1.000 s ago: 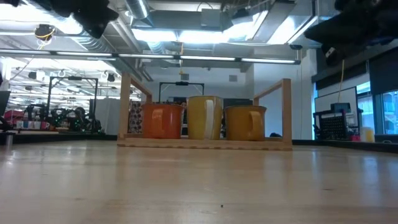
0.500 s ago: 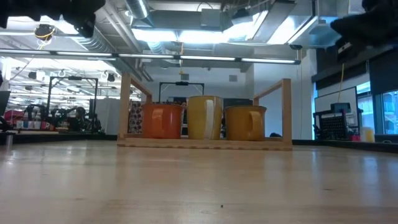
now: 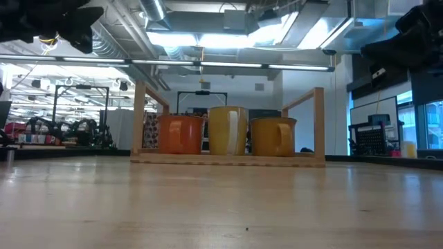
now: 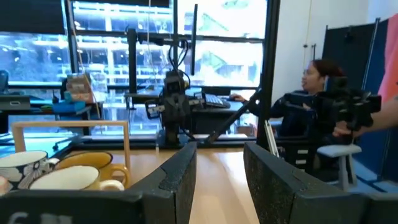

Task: Place coffee mugs
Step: Return to Home Position

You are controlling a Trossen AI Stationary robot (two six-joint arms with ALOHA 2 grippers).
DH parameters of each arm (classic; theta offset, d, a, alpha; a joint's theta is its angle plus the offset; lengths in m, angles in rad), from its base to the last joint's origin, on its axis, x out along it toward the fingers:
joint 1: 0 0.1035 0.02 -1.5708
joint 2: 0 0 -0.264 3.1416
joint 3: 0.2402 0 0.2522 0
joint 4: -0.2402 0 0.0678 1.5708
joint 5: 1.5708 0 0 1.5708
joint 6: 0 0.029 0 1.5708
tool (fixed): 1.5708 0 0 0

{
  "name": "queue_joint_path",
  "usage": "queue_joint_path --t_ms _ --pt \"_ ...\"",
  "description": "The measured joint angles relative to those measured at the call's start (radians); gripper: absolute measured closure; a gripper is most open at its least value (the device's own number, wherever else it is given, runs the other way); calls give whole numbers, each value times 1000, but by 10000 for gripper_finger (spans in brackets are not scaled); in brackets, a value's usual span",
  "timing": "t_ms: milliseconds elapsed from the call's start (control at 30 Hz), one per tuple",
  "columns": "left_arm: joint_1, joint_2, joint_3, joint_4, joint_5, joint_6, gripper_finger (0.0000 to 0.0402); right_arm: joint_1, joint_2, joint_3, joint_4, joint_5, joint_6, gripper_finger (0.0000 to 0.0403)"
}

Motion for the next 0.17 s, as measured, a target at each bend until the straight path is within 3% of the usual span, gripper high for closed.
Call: queue_joint_path --t_ms 167 --pt "0 -39 -35 -14 -1 3 274 0 1 0 -25 -1 27 393"
